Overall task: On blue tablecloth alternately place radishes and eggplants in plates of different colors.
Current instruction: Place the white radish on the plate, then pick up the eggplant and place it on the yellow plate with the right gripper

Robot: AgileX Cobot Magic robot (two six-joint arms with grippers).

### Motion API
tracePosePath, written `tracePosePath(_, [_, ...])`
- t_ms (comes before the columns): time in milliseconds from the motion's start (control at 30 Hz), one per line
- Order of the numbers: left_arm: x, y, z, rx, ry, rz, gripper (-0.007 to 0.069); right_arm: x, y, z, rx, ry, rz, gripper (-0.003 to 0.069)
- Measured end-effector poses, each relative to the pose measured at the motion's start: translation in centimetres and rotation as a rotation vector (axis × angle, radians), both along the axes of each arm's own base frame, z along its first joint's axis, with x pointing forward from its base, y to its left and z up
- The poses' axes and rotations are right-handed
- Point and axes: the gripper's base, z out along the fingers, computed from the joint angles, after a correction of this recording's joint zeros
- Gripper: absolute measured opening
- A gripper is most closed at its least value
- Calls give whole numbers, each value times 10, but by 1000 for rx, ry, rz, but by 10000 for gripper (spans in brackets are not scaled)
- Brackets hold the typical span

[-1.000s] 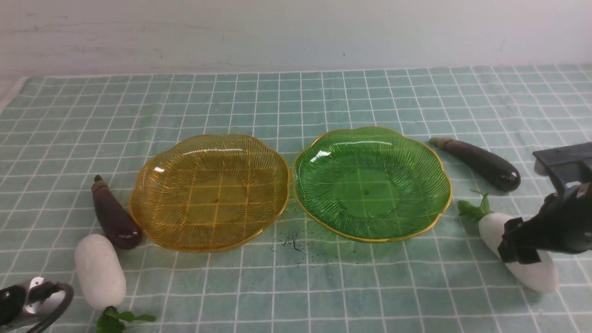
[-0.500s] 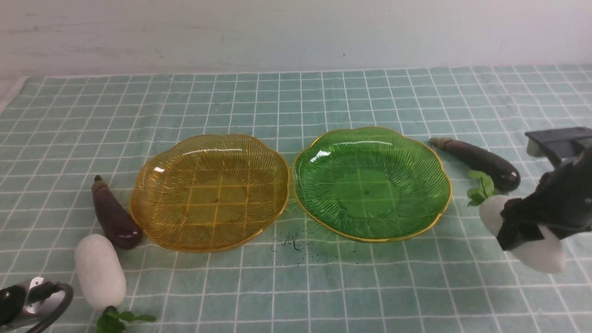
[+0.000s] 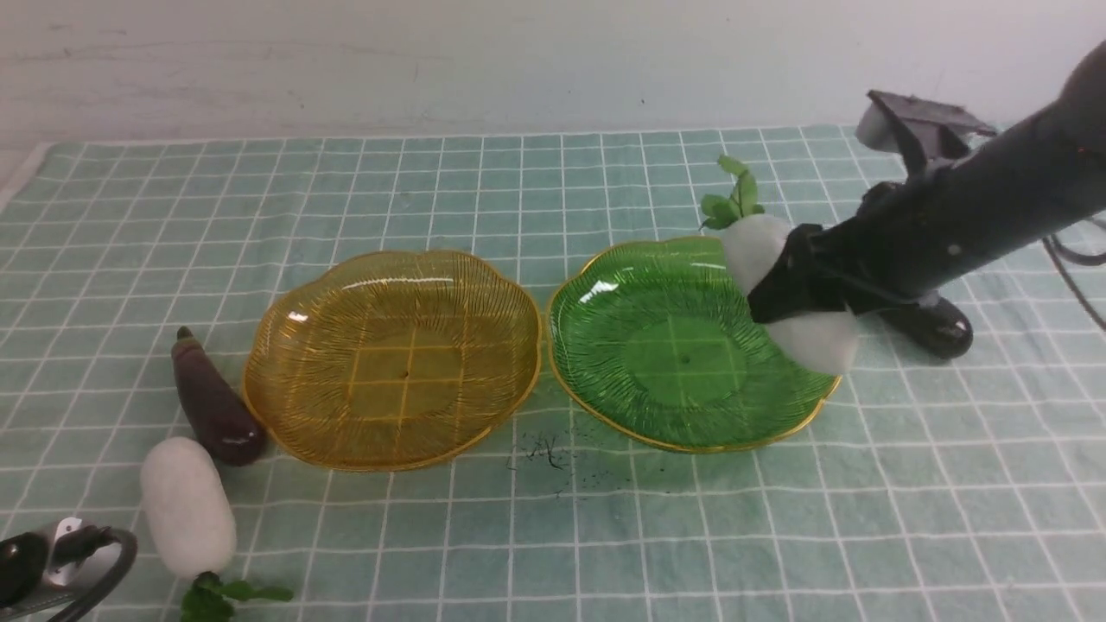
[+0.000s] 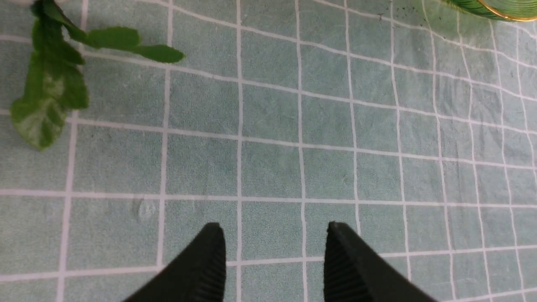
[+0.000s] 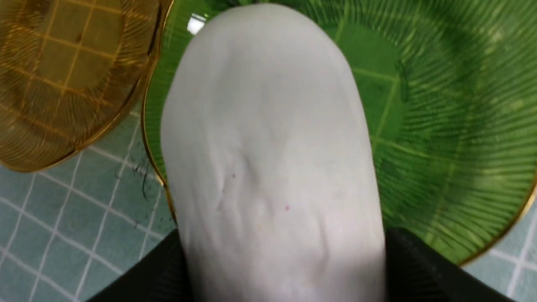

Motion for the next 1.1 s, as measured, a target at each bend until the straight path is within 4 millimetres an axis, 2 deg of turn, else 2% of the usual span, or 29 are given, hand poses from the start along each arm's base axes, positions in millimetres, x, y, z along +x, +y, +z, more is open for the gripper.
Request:
tracePosePath(167, [0,0,0,0,0,0,300,9,13,-29,-22,37,19,516])
tracePosePath(267, [0,0,0,0,0,0,300,14,14,-45,-31,70,17,520])
tracePosePath(367, [0,0,0,0,0,0,300,16,15,-56,-40,97,19,577])
tracePosePath(400, [0,0,0,0,0,0,300,16,15,-56,-40,99,20,577])
tracePosePath(433, [0,0,0,1,0,0,300,15,15,-57,-41,110,26,626])
tracePosePath(500, [0,0,0,1,0,0,300,15,16,-55,-40,118,37,648])
tracePosePath(633, [0,0,0,2,0,0,300,18,19,-39,-31,131,85,659])
tracePosePath(733, [0,0,0,3,0,0,300,21,21,-14,-33,164,126,627])
tracePosePath(800, [0,0,0,3,0,0,300,21,21,-6,-45,177,132,610])
tracePosePath(900, [0,0,0,4,-1,0,300,25,17,12,-97,176,114,547])
tracePosePath(933, [0,0,0,5,-1,0,300,29,12,23,-150,151,71,483])
tracePosePath(967, [0,0,0,5,-1,0,300,29,12,24,-150,147,71,476])
tracePosePath(1067, [0,0,0,5,-1,0,300,27,1,36,-230,134,-19,333])
tracePosePath(1100, [0,0,0,5,-1,0,300,26,-1,37,-245,127,-23,323])
